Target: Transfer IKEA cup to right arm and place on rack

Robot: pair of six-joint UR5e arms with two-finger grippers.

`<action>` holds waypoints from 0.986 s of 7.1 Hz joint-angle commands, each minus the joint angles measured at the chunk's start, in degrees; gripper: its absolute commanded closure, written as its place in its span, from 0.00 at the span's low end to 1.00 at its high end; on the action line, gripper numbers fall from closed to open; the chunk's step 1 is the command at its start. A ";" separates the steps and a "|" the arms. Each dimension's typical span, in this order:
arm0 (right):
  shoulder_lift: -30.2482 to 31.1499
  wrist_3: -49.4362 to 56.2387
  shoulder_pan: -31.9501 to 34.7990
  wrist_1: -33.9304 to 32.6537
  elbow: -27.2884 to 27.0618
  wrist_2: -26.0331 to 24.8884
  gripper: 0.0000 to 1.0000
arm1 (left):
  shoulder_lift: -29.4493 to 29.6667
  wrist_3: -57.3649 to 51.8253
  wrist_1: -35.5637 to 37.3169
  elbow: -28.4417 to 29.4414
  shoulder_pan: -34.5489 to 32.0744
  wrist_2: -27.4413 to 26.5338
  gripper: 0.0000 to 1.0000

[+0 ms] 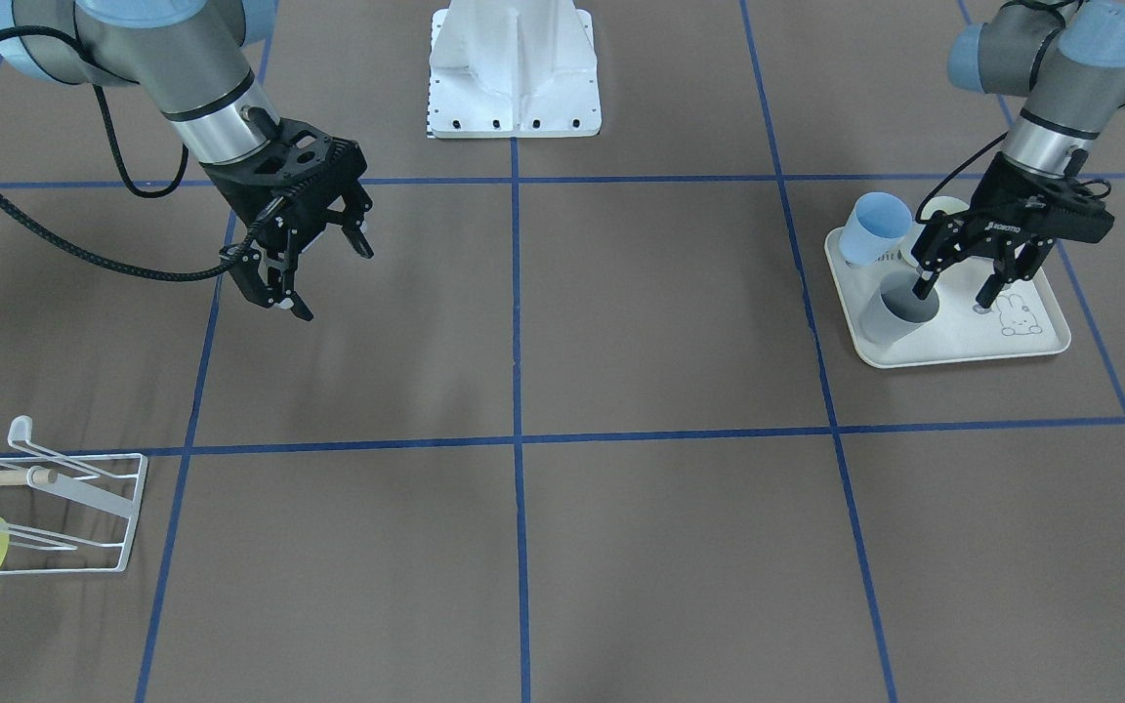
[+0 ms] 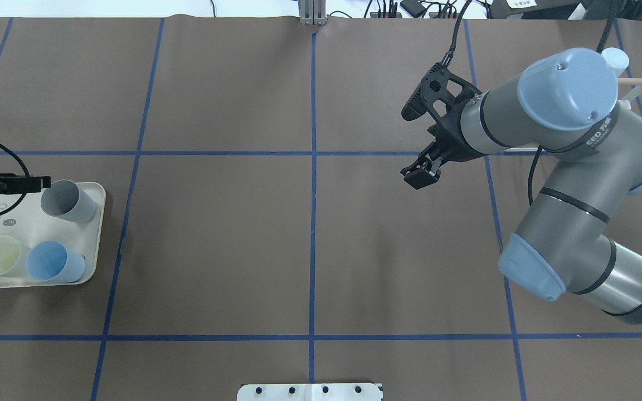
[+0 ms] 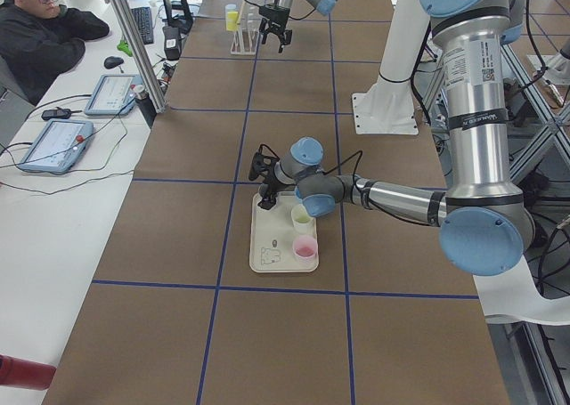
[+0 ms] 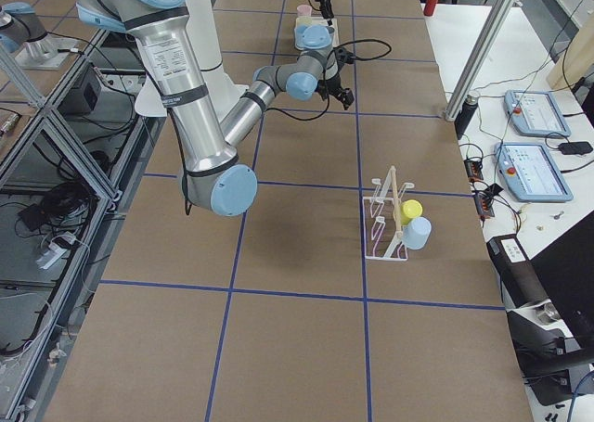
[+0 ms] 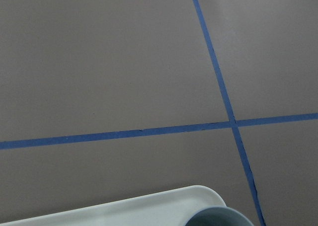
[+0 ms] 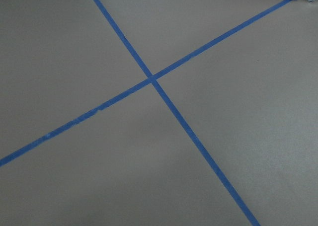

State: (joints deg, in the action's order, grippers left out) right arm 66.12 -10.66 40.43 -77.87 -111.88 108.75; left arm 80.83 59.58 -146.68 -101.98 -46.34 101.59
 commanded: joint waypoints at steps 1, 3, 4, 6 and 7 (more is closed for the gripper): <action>-0.03 -0.15 -0.35 0.00 -0.01 -0.30 0.01 | 0.47 2.38 -5.07 3.96 1.78 -1.84 0.54; -0.12 -0.15 -0.36 0.00 -0.01 -0.38 0.01 | 0.30 2.21 -6.16 4.42 1.69 -1.84 0.97; -0.03 -0.15 -0.36 0.00 -0.01 -0.47 0.01 | 0.04 2.04 -6.16 3.81 1.51 -1.32 1.00; -0.20 -0.06 -0.79 0.00 0.08 -0.47 0.01 | -0.76 1.86 -6.07 1.62 1.07 -0.96 1.00; -0.29 -0.06 -1.49 0.09 0.08 -0.47 0.01 | -1.37 1.86 -5.98 0.04 0.81 -0.96 1.00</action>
State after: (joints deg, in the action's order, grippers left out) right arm 65.92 -10.75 39.55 -77.85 -111.83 108.29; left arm 80.05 61.48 -152.75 -100.27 -45.25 100.56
